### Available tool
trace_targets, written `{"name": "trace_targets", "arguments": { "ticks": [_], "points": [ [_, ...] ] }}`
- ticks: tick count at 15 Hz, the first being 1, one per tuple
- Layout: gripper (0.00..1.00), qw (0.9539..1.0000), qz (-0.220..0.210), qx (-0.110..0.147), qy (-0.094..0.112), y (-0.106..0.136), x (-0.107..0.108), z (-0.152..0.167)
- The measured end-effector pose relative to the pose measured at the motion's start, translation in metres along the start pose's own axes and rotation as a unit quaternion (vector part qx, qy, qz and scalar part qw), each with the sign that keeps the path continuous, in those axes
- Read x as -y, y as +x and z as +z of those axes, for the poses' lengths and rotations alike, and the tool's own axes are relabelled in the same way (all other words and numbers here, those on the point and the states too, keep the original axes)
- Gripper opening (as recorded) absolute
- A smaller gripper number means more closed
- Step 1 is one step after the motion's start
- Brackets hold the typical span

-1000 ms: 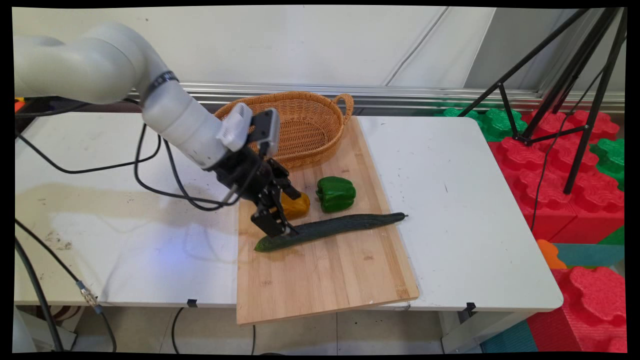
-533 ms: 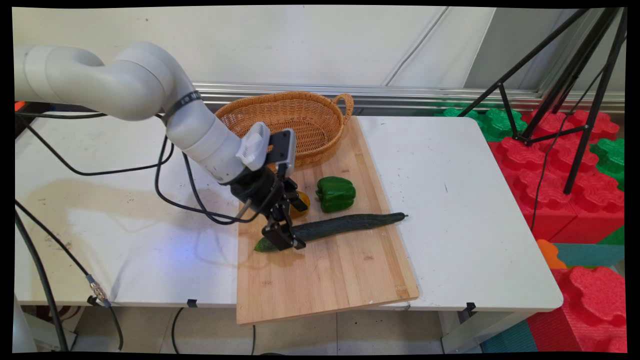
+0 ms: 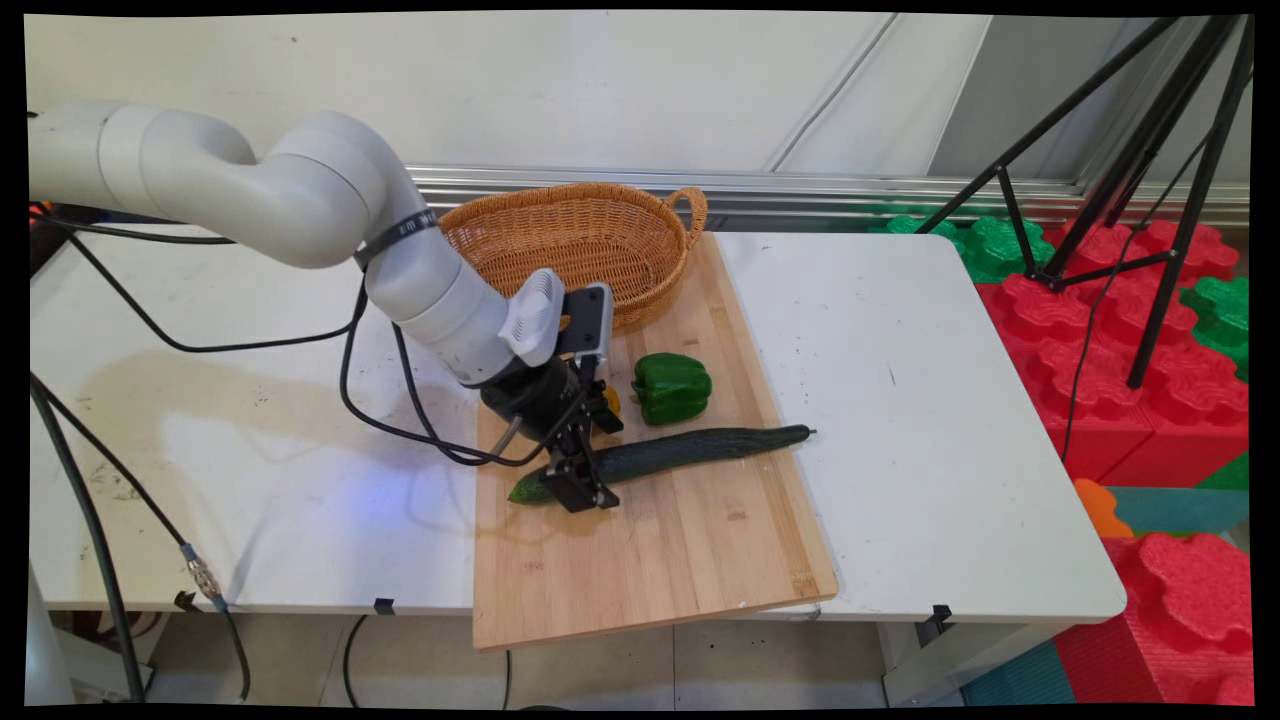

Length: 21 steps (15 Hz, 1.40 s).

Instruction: Pick up the cucumber from the cutting board, then place the picked object in the vegetable basket

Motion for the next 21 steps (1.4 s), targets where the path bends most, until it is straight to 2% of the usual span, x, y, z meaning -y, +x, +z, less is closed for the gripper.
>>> {"name": "trace_targets", "arguments": {
  "ticks": [4, 5, 15, 21],
  "points": [
    [1.0, 0.9999, 0.01, 0.005, 0.007, 0.003, -0.001, 0.009],
    [0.0, 0.9999, 0.012, 0.005, 0.008, 0.004, -0.001, 0.011],
    [0.0, 0.9995, 0.024, 0.0, 0.018, 0.009, -0.003, 0.017],
    [0.0, 0.9993, 0.023, -0.014, 0.024, 0.015, -0.005, 0.007]
  ]
}}
